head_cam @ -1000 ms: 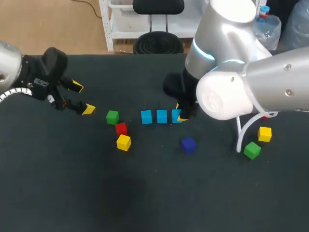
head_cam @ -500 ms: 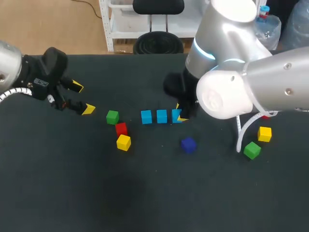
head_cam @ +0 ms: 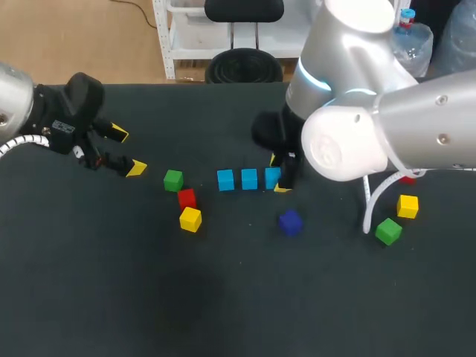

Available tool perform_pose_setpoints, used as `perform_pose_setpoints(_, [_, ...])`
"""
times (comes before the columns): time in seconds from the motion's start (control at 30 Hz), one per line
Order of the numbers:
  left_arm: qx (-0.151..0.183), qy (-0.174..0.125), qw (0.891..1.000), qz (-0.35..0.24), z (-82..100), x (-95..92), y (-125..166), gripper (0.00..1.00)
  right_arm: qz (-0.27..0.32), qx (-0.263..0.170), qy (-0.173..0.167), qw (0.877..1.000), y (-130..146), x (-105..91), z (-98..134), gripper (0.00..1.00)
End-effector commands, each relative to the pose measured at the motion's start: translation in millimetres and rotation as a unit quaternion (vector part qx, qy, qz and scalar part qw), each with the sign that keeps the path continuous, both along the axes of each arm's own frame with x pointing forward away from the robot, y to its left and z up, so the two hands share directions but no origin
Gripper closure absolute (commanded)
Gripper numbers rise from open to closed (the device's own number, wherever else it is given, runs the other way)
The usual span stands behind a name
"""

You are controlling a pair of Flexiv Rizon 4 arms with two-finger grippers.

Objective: Place the blue cubes, place green cubes on the blue cubes, place the yellow cubes on the green cubes, then place the red cubes on the yellow cubes, and place purple cube on the red cubes.

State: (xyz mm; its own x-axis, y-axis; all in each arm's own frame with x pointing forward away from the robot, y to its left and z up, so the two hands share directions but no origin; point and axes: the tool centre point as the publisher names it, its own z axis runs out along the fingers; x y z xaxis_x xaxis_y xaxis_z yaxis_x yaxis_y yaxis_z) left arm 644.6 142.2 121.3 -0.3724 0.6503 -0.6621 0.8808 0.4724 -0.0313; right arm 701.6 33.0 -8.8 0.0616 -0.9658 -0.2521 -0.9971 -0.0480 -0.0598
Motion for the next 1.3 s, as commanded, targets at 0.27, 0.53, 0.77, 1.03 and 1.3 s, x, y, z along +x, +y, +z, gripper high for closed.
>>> perform_pose_setpoints(0.27, [-0.003,-0.002,1.0,-0.001,-0.8,-0.8,1,0.0,0.005,-0.001,-0.001,1.0,-11,-3.8,21,0.0])
perform_pose_setpoints(0.53, [-0.003,-0.002,1.0,-0.001,-0.8,-0.8,1,0.0,0.018,0.016,0.004,1.0,-28,-22.6,47,0.0])
perform_pose_setpoints(0.77, [-0.003,-0.002,1.0,-0.001,-0.8,-0.8,1,0.0,0.021,0.029,0.012,0.999,-45,-36.8,60,0.0])
perform_pose_setpoints(1.03, [-0.003,-0.002,1.0,-0.001,-0.8,-0.8,1,0.0,0.033,0.017,0.003,0.999,-63,-55.5,76,0.0])
perform_pose_setpoints(1.3, [-0.003,-0.002,1.0,-0.001,-0.8,-0.8,1,0.0,0.126,0.015,0.003,0.992,-85,-66.8,80,0.0])
